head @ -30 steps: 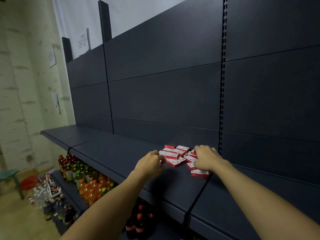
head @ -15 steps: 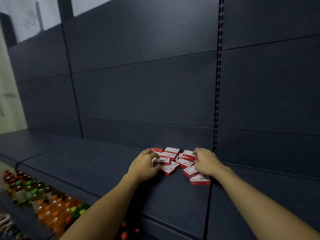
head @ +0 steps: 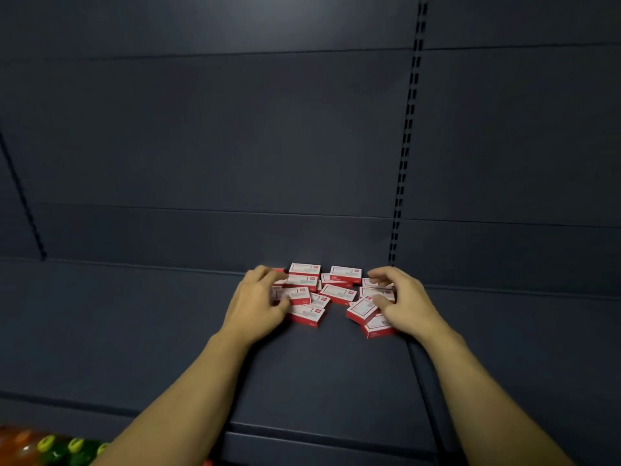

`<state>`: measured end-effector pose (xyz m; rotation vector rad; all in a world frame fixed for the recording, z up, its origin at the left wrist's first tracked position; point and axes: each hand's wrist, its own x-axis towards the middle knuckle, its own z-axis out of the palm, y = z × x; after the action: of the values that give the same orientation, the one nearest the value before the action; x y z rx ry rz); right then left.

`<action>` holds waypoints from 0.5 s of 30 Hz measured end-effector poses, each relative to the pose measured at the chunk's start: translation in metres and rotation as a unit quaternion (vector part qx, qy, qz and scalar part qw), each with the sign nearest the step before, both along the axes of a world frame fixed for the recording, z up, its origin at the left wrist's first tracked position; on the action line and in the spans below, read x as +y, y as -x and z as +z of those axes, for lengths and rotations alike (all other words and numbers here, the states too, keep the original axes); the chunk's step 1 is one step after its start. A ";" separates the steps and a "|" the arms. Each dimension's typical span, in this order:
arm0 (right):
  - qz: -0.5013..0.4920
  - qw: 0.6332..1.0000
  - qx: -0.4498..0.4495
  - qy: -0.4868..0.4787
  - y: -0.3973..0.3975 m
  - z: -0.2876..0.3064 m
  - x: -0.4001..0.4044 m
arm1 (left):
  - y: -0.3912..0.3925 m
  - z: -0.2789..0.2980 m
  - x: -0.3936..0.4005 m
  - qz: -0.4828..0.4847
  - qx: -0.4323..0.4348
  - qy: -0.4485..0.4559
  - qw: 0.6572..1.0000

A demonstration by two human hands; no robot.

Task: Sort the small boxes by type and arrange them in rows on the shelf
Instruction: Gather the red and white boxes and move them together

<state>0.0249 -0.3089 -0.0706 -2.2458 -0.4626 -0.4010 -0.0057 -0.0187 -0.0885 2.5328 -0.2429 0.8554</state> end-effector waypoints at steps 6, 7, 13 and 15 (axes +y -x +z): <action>0.034 0.998 0.024 0.048 0.003 -0.001 -0.001 | -0.004 -0.004 0.003 -0.019 0.046 0.011 0.999; 0.039 0.998 0.027 0.048 0.004 0.001 -0.001 | -0.004 -0.004 0.003 -0.018 0.048 0.016 0.999; 0.077 0.992 0.074 0.066 0.013 0.003 -0.002 | -0.001 -0.003 0.000 -0.021 0.072 -0.001 0.997; 0.090 0.989 0.084 0.087 0.013 0.003 -0.002 | 0.001 -0.003 0.000 -0.022 0.073 0.001 0.997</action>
<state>0.0119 -0.3110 -0.0677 -2.3568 -0.6248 -0.0807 -0.0065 -0.0182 -0.0912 2.5640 -0.2490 0.6499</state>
